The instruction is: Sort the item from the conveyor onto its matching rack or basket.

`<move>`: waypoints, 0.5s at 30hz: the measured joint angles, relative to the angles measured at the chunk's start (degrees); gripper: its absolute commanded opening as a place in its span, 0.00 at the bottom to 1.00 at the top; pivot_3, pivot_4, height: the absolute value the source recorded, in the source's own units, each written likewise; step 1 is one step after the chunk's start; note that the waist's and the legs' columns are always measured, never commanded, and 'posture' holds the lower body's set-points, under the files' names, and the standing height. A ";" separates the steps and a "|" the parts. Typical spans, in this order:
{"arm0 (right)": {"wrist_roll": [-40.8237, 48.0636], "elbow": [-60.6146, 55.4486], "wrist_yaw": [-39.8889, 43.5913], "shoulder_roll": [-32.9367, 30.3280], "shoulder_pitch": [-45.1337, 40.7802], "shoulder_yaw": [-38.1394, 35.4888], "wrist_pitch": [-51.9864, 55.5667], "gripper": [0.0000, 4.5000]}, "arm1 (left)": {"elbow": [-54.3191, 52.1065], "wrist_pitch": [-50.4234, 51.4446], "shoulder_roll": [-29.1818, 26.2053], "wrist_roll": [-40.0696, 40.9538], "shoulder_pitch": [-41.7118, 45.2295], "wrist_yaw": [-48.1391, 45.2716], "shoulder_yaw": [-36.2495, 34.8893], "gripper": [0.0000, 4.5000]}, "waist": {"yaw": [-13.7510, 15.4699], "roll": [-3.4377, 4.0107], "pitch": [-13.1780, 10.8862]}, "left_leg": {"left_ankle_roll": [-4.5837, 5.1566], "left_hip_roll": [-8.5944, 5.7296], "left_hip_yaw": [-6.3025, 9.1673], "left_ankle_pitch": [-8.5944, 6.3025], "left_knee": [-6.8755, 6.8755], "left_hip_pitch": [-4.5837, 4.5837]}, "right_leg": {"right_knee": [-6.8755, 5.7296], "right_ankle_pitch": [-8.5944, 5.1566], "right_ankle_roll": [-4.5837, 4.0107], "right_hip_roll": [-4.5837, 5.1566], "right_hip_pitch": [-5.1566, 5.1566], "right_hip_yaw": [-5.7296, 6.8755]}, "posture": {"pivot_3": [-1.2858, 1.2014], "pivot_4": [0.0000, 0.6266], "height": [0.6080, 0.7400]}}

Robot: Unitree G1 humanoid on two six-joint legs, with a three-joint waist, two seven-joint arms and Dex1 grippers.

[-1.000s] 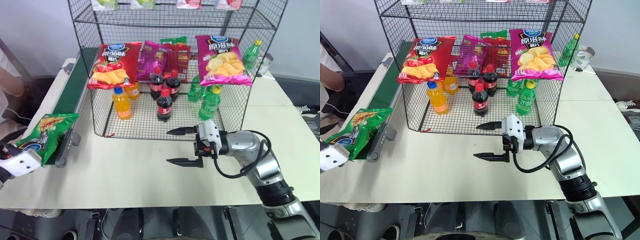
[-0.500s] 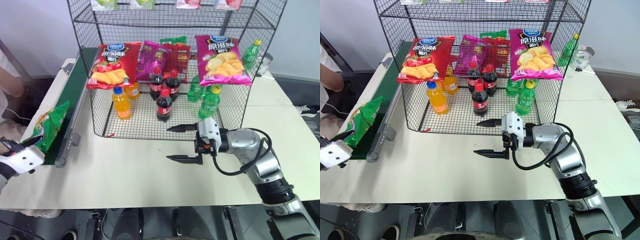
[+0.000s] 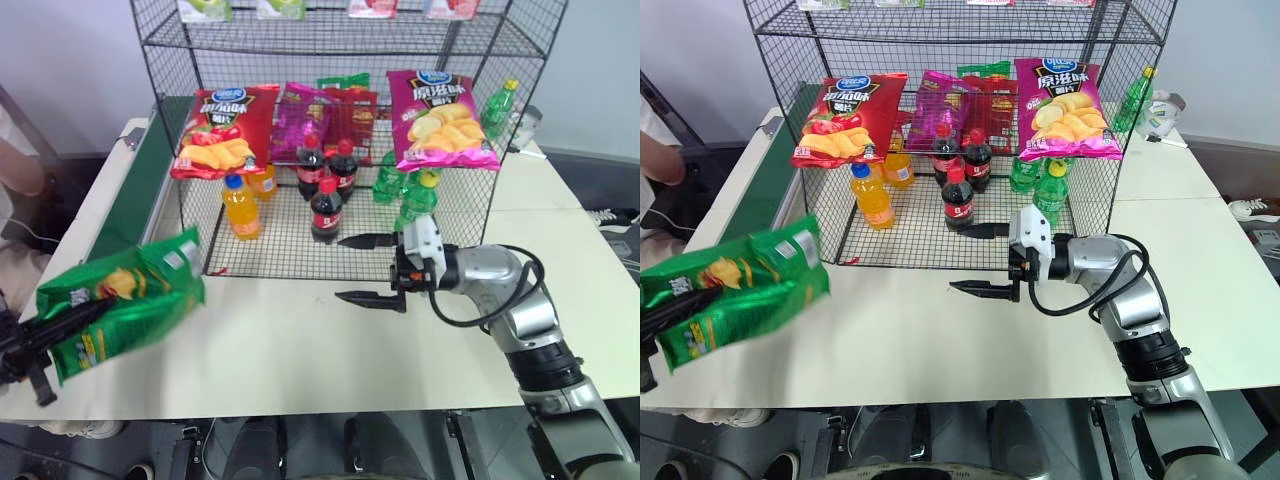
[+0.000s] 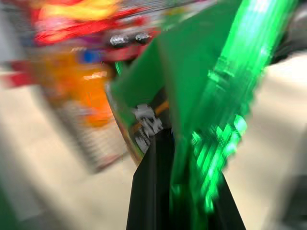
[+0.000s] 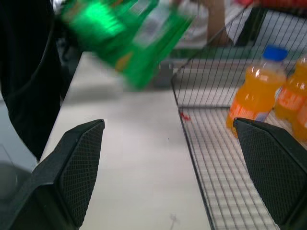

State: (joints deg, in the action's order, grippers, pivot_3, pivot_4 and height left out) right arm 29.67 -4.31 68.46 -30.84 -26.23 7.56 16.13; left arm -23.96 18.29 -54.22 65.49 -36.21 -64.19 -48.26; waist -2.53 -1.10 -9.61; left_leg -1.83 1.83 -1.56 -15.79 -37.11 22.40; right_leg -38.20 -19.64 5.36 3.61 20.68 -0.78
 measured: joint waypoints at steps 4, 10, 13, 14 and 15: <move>11.23 -3.70 0.02 -0.41 0.29 -1.75 14.25 1.00 | -6.94 8.42 -2.19 11.61 8.00 3.25 1.39 0.01 | 0.61 0.03 -0.01 | 0.00 -0.03 0.05 0.00 -0.06 0.00 | 0.06 0.00 0.00 0.02 -0.08 0.02 | 0.52 0.24 0.99; 17.49 -3.25 -0.26 -2.76 0.80 -4.84 25.46 1.00 | -6.71 13.55 -0.61 13.88 24.73 4.71 16.36 0.01 | 0.27 0.10 -0.01 | 0.02 -0.04 0.04 0.00 0.00 0.03 | 0.09 0.00 0.00 -0.09 -0.05 0.01 | 0.52 0.24 0.99; 21.92 -3.26 -1.36 -3.02 1.50 -7.35 30.80 1.00 | -4.56 15.30 1.40 14.66 30.83 5.41 20.10 0.01 | -0.01 0.11 -0.02 | 0.02 -0.03 0.00 0.00 -0.02 0.05 | 0.06 0.00 0.02 -0.13 0.01 -0.04 | 0.52 0.24 0.99; 23.98 -3.55 -2.00 -2.92 1.58 -8.30 32.70 1.00 | -3.85 15.83 2.20 14.69 32.53 5.45 21.19 0.01 | 0.01 0.12 -0.02 | 0.02 -0.03 0.00 0.01 -0.01 0.05 | 0.06 0.00 0.02 -0.14 0.02 -0.04 | 0.52 0.24 0.99; 26.38 -4.36 -2.67 -2.87 1.69 -9.12 34.95 1.00 | -3.09 16.52 3.13 14.70 34.24 5.35 22.81 0.01 | 0.08 0.13 -0.03 | 0.03 -0.03 0.00 0.01 -0.02 0.06 | 0.06 0.01 0.03 -0.16 0.02 -0.04 | 0.52 0.24 0.99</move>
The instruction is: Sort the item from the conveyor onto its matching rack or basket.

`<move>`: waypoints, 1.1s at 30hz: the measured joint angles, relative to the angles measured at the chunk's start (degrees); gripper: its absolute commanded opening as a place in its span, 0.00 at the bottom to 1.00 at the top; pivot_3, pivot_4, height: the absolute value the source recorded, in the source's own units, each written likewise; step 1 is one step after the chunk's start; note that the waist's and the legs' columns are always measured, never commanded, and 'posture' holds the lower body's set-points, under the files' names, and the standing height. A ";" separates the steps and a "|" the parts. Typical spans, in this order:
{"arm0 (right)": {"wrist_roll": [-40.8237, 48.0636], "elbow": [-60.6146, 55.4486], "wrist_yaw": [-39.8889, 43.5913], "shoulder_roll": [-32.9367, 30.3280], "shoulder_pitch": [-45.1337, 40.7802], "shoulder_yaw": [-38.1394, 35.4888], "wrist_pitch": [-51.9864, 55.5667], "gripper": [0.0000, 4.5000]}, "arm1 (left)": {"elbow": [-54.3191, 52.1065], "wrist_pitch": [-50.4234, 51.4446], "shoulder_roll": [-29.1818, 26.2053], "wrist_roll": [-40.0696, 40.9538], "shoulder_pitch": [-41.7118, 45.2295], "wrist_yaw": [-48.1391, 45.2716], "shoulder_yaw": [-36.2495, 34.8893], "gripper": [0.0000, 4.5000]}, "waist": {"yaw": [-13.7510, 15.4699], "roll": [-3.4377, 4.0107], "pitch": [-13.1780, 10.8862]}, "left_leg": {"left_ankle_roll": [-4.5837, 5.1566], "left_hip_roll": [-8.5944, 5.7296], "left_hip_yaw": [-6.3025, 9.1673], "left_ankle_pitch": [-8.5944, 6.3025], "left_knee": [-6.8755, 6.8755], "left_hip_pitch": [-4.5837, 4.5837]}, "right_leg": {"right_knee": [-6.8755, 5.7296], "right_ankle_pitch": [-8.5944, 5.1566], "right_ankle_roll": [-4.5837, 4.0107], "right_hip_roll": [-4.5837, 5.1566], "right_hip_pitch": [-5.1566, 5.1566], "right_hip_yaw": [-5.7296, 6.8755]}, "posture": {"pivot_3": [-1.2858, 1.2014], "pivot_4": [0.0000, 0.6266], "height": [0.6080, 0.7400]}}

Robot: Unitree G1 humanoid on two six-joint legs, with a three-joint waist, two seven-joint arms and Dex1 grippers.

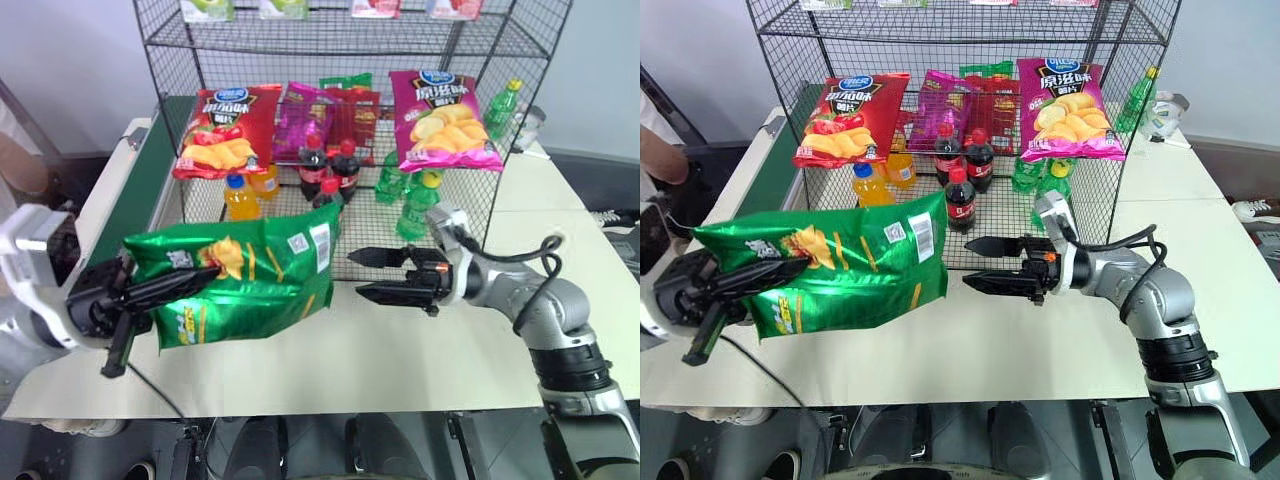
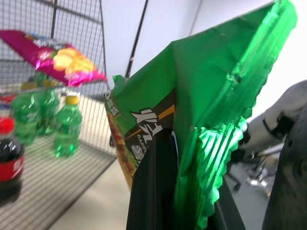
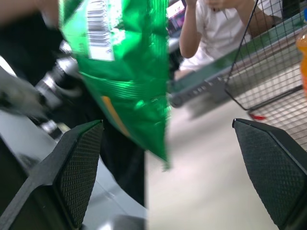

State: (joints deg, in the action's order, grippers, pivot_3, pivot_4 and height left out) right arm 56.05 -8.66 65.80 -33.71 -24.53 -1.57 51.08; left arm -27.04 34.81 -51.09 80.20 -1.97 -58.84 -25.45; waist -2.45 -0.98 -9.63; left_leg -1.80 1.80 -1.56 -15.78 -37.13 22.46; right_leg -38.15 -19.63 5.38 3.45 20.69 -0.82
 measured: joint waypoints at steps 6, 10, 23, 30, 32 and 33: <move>8.48 -3.72 -3.79 2.15 -1.01 -1.96 5.92 1.00 | 4.67 3.02 4.27 -0.73 7.81 -0.92 4.89 0.01 | 0.07 -0.02 -0.01 | 0.00 0.00 0.00 0.00 -0.06 0.01 | -0.04 0.01 0.02 -0.02 0.00 -0.01 | 0.52 0.24 0.99; 6.90 -3.65 -4.57 3.81 -1.42 -0.77 4.32 1.00 | 6.46 5.30 7.23 -0.76 10.01 -1.07 7.19 0.01 | 0.13 -0.02 -0.01 | 0.00 0.00 0.00 0.00 -0.06 0.06 | -0.03 0.00 0.03 -0.05 0.03 -0.01 | 0.52 0.24 0.99; 4.15 -5.04 -3.53 6.39 -0.27 3.63 1.89 1.00 | 7.07 7.59 13.39 -1.56 14.63 2.01 10.59 0.01 | 0.28 -0.04 -0.01 | 0.00 0.00 0.01 0.00 -0.08 0.08 | -0.03 0.00 0.03 -0.06 0.05 -0.03 | 0.52 0.24 0.99; 2.23 -4.59 -3.51 7.49 -0.35 4.40 0.95 0.57 | 7.54 5.65 15.09 -7.58 14.28 1.45 11.16 0.00 | 0.25 -0.04 -0.01 | 0.00 0.01 0.01 0.00 -0.07 0.08 | -0.02 0.00 0.03 -0.09 0.05 -0.03 | 0.52 0.24 0.99; 1.99 -4.59 -3.58 7.73 -0.34 4.49 0.95 0.38 | 7.93 4.49 15.21 -10.10 13.72 0.57 11.38 0.00 | 0.24 -0.04 -0.01 | 0.00 0.01 0.01 0.00 -0.07 0.08 | -0.03 0.00 0.03 -0.09 0.07 -0.03 | 0.52 0.24 0.99; 1.89 -4.59 -3.63 7.76 -0.34 4.49 0.95 0.28 | 7.98 4.24 15.23 -10.96 13.52 0.19 11.46 0.00 | 0.25 -0.04 -0.01 | 0.00 0.01 0.01 0.00 -0.06 0.08 | -0.02 0.00 0.03 -0.09 0.06 -0.03 | 0.52 0.24 0.99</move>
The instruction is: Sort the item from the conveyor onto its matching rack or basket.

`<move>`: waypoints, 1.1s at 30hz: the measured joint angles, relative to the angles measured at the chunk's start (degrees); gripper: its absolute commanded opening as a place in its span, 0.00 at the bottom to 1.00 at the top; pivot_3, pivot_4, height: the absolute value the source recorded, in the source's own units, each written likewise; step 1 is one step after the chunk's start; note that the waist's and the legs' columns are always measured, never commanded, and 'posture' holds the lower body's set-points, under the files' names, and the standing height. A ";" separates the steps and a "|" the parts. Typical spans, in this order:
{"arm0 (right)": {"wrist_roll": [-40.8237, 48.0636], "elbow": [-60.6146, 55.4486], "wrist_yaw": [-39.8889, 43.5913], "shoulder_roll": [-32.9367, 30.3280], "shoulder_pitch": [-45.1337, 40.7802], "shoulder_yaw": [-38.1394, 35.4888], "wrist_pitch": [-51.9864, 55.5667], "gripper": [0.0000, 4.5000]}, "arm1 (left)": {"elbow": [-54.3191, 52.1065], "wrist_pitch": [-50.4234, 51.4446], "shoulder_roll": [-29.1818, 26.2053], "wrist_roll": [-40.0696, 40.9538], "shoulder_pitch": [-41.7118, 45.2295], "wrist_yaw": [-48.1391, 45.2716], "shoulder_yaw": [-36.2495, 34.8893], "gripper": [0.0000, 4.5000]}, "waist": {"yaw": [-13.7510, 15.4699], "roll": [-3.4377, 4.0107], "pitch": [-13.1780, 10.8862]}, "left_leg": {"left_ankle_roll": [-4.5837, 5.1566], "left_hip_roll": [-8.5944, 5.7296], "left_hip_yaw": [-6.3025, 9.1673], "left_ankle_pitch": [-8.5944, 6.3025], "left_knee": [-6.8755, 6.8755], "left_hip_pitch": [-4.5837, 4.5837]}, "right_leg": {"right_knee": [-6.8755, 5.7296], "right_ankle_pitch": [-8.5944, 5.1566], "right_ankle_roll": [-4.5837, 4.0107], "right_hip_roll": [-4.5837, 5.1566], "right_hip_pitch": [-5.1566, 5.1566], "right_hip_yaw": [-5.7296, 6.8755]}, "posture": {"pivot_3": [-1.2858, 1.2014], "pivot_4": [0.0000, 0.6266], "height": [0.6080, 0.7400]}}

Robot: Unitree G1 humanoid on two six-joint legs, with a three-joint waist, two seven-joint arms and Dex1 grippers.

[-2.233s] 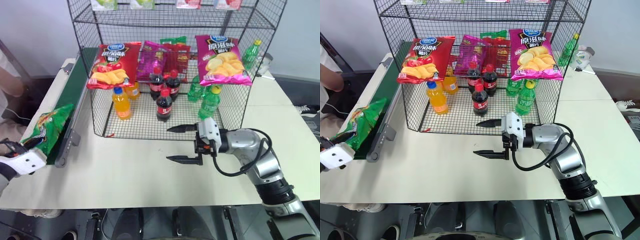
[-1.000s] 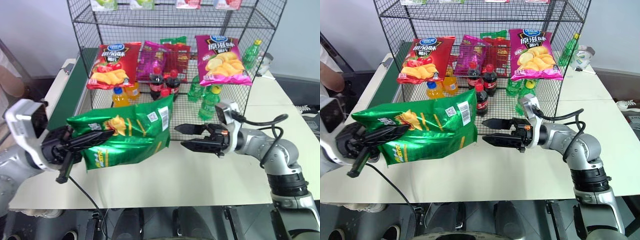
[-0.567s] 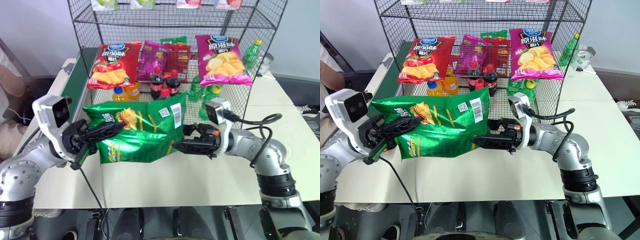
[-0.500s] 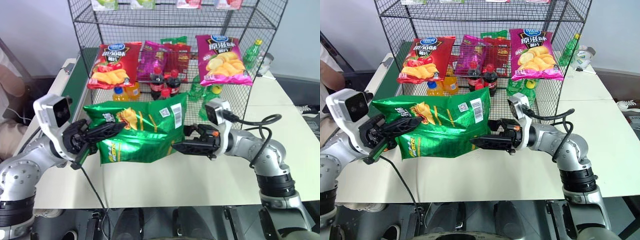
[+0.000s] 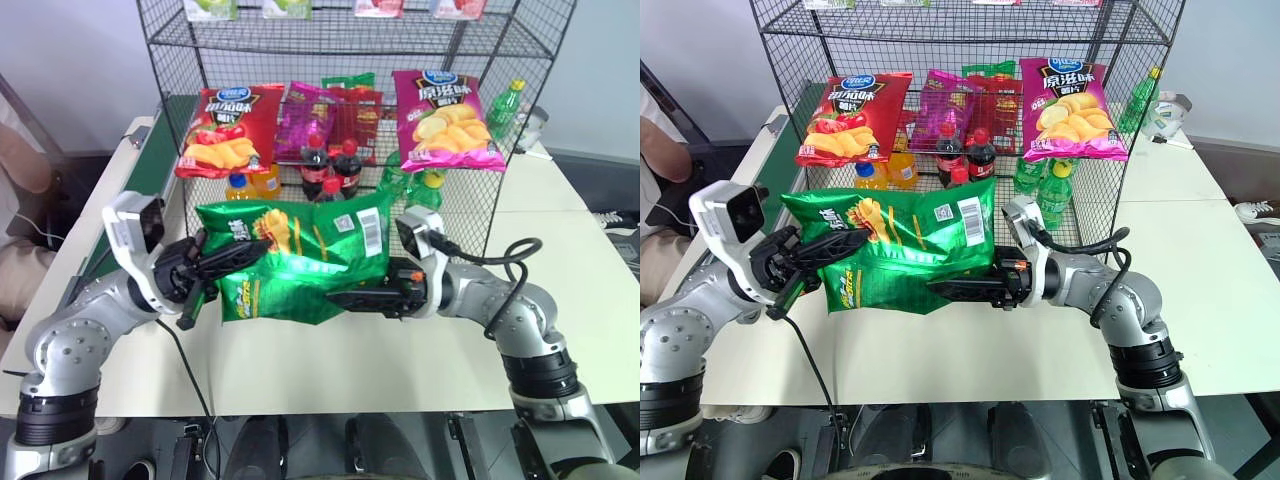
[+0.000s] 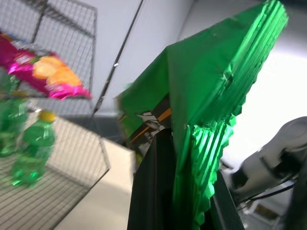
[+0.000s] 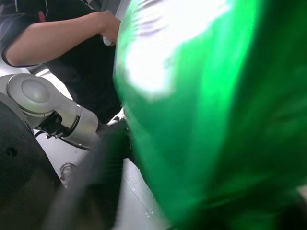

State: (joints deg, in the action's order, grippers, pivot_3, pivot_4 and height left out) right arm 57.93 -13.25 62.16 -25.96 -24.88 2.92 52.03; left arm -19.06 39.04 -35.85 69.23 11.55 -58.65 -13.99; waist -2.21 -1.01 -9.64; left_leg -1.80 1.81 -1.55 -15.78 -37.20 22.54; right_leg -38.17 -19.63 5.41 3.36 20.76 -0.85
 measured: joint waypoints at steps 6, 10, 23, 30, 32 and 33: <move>-0.49 0.06 -0.56 0.24 0.01 0.00 -0.08 0.03 | 0.07 -2.36 1.36 -4.18 -0.81 -1.15 0.37 0.00 | 0.05 0.00 0.00 | 0.00 0.00 0.00 0.00 0.01 0.00 | 0.01 0.00 0.00 0.02 -0.01 0.00 | 0.52 0.24 0.99; -1.25 0.06 -0.57 0.24 0.34 0.16 -0.23 0.03 | 0.48 -2.09 1.38 -4.56 -1.39 -0.81 0.28 0.12 | 0.01 0.00 0.00 | 0.00 0.00 0.00 0.00 0.01 0.00 | 0.01 0.00 0.00 0.03 0.00 0.00 | 0.52 0.24 0.99; -31.18 -0.73 0.57 -4.70 0.45 3.37 -35.31 0.03 | 5.19 -6.39 -1.33 -9.12 -6.34 -0.96 -8.83 0.75 | -0.03 0.00 -0.01 | 0.00 -0.01 -0.02 0.00 0.05 0.04 | 0.05 0.00 0.00 0.04 0.07 -0.01 | 0.52 0.24 0.99; -57.99 -1.30 -6.38 -8.73 -6.84 3.48 -75.24 0.03 | 9.53 -10.39 -0.21 -12.58 -7.42 1.33 -12.38 0.75 | -0.06 -0.02 -0.01 | -0.02 0.00 -0.02 0.01 0.05 0.02 | 0.04 0.00 0.00 0.04 0.05 0.00 | 0.52 0.24 0.99; -62.92 -0.04 -9.80 -8.84 -7.86 3.39 -82.50 0.03 | 10.27 -11.03 -0.06 -13.16 -7.27 1.49 -12.38 0.75 | 0.02 -0.06 -0.01 | -0.03 0.00 -0.03 0.02 0.04 0.02 | 0.04 0.00 0.00 0.06 0.05 0.00 | 0.52 0.24 0.99; -65.23 0.70 -11.80 -8.84 -8.01 3.23 -85.51 0.03 | 10.39 -11.17 -0.06 -13.51 -7.11 1.48 -12.37 0.75 | 0.05 -0.06 -0.02 | -0.04 -0.01 -0.03 0.02 0.04 0.02 | 0.04 0.00 0.00 0.08 0.05 0.00 | 0.52 0.24 0.99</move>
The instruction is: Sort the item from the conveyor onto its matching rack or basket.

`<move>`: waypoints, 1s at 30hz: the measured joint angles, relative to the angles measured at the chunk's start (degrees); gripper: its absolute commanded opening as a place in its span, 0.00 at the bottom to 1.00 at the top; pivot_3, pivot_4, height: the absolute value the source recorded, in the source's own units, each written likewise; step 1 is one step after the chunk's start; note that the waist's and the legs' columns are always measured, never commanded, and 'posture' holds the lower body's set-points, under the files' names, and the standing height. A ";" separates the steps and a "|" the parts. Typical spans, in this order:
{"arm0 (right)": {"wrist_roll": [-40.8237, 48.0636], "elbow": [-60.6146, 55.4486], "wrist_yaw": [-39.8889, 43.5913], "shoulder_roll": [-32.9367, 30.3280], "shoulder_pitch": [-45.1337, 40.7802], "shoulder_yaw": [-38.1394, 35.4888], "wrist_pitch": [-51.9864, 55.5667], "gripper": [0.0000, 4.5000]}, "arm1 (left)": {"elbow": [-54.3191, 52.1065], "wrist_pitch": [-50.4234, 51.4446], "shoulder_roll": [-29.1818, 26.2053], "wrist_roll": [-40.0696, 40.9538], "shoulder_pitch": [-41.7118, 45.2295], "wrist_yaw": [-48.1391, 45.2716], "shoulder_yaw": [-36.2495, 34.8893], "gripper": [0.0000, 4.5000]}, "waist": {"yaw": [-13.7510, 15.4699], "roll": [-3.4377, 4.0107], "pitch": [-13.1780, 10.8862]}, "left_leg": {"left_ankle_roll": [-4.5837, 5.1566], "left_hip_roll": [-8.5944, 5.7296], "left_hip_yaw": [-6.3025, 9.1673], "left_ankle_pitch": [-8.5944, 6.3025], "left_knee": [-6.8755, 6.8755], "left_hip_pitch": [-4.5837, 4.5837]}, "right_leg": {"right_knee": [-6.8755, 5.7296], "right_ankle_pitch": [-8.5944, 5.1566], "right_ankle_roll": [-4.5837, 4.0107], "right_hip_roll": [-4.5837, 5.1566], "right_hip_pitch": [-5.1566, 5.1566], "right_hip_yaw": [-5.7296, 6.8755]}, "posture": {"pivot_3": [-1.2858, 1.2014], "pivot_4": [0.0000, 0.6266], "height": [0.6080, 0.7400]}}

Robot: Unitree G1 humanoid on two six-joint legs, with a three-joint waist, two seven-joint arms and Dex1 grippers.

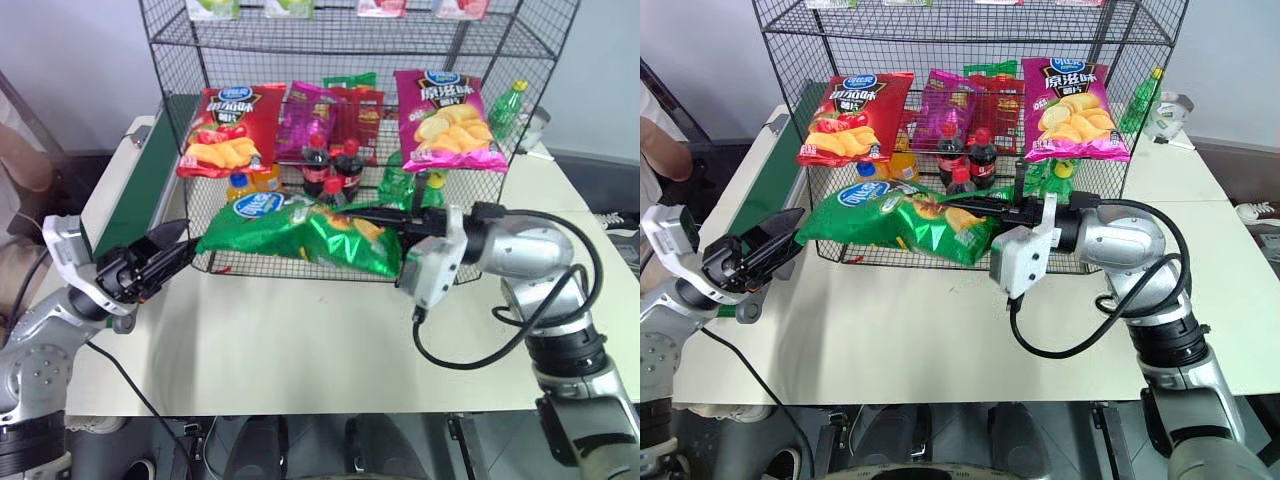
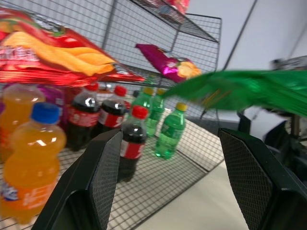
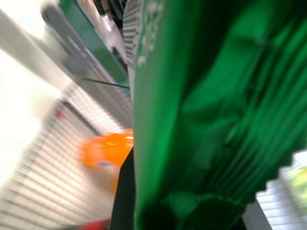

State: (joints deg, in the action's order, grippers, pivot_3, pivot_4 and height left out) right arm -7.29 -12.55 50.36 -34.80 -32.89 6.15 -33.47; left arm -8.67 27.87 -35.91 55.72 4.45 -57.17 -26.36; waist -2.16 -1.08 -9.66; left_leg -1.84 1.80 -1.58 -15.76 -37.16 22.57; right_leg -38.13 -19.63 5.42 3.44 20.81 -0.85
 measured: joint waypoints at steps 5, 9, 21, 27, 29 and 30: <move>-11.93 4.47 -10.81 -0.11 -3.33 -2.36 -8.63 0.03 | 0.07 -0.48 0.21 -0.36 1.03 0.85 0.06 0.75 | -0.16 0.00 0.00 | -0.07 0.00 -0.01 0.04 -0.01 -0.02 | -0.05 0.00 0.00 0.01 -0.01 0.00 | 0.52 0.24 0.99; -21.50 7.33 -18.71 -0.63 -5.99 -4.54 -6.72 0.03 | -0.09 -1.84 1.09 -1.86 1.40 3.48 0.06 0.75 | -0.27 0.00 0.00 | -0.11 0.01 -0.01 0.06 0.00 -0.03 | -0.06 0.00 -0.01 0.01 0.00 -0.01 | 0.52 0.24 0.99; -37.52 14.97 -28.66 3.43 -12.45 0.81 12.62 0.03 | -3.93 -7.30 4.53 -6.30 0.39 8.78 0.34 0.75 | -0.36 0.01 -0.01 | -0.11 0.00 -0.05 0.07 0.01 -0.02 | -0.09 0.00 -0.01 0.00 0.04 -0.03 | 0.52 0.24 0.99; -39.83 22.41 -32.03 5.59 -16.53 5.28 17.69 0.03 | -4.66 -8.76 5.68 -8.29 -0.26 9.06 1.52 0.75 | -0.39 0.01 0.00 | -0.11 0.00 -0.06 0.07 0.02 -0.02 | -0.08 0.00 -0.01 0.00 0.05 -0.03 | 0.52 0.24 0.99; -40.49 25.04 -32.37 6.11 -16.61 6.96 19.35 0.03 | -5.06 -9.66 6.05 -9.03 -0.46 9.07 1.85 0.75 | -0.34 0.01 -0.01 | -0.11 0.00 -0.06 0.07 0.01 0.00 | -0.08 0.00 -0.01 0.00 0.05 -0.03 | 0.52 0.24 0.99; -40.79 25.97 -32.75 6.31 -16.66 7.43 20.02 0.03 | -5.13 -10.09 6.33 -9.21 -0.52 9.17 1.87 0.75 | -0.34 0.01 -0.01 | -0.11 0.00 -0.06 0.07 0.01 0.02 | -0.09 0.00 -0.01 0.01 0.08 -0.04 | 0.52 0.24 0.99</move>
State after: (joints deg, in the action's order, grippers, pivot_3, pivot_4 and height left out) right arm -48.08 13.41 17.61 -28.48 -49.55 13.58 -13.45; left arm -13.80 17.78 -29.58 46.51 3.93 -48.00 -24.49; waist -2.50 -1.06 -9.66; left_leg -1.95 1.80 -1.65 -15.69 -37.15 22.59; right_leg -38.22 -19.63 5.41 3.45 20.89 -0.88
